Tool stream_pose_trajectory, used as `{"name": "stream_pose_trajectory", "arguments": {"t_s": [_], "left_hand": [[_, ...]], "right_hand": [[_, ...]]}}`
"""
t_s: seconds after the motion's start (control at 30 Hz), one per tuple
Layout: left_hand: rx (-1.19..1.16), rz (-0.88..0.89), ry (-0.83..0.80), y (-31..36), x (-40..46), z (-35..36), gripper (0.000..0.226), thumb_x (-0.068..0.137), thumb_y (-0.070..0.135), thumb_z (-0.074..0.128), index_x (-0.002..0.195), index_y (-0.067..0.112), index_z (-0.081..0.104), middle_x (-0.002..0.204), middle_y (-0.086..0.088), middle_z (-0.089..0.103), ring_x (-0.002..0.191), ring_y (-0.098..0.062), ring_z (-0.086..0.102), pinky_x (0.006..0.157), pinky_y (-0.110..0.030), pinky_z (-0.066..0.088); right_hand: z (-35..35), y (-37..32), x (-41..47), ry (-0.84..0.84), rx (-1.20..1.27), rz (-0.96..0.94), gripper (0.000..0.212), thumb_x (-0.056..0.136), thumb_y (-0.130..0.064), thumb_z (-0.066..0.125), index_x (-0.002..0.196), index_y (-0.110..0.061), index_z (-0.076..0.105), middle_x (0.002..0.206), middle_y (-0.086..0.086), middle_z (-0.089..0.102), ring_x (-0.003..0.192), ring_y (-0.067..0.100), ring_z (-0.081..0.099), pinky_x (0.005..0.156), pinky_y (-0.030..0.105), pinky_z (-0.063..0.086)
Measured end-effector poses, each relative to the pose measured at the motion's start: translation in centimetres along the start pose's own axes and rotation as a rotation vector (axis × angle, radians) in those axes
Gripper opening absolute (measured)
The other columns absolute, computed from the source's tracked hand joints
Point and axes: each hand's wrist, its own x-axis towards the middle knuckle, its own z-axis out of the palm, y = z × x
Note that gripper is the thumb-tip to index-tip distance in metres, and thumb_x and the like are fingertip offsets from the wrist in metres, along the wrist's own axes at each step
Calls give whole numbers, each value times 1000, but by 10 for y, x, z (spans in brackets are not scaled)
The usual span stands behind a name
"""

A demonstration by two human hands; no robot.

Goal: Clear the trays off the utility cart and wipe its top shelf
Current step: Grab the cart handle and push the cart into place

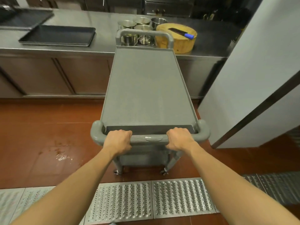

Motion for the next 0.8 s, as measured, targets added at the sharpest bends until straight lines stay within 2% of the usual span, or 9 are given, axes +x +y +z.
{"name": "stream_pose_trajectory", "arguments": {"t_s": [0.17,0.27,0.43,0.57,0.67,0.8], "left_hand": [[33,33,4,-20,-5,-2,14,73,37,56,79,26,51,75,4,67,66,-20,62,63,-33,54],[39,50,1,-38,-12,-2,14,73,38,57,77,26,50,75,6,67,64,-18,61,61,-31,52],[21,114,-16,-69,-29,-2,12,77,37,57,81,26,52,81,4,69,70,-18,65,70,-34,57],[45,209,-1,-97,-44,-7,9,78,32,51,81,25,46,88,0,70,78,-24,66,69,-34,51],[69,286,7,-127,-51,-6,13,78,33,51,86,23,52,90,-2,71,80,-26,67,70,-35,51],[102,353,-24,-180,-50,-13,18,77,35,51,90,23,54,93,-4,71,83,-27,67,72,-35,50]], "right_hand": [[0,-20,-3,24,22,6,23,80,-42,64,85,-20,61,89,4,71,82,26,66,70,35,45],[-1,-40,-8,26,39,19,24,81,-41,64,86,-18,61,87,4,70,80,26,66,71,35,47],[-2,-80,-14,9,33,72,26,80,-41,63,92,-18,65,91,5,72,84,27,67,72,36,48],[-11,-118,-18,-34,33,154,20,77,-39,63,84,-21,60,93,6,72,88,29,67,71,35,45],[-15,-151,-17,-54,58,219,22,77,-41,64,80,-22,54,88,3,70,77,25,61,67,32,41],[-22,-202,-5,-48,89,271,19,77,-42,64,85,-25,60,82,-1,67,71,20,57,70,32,45]]}}
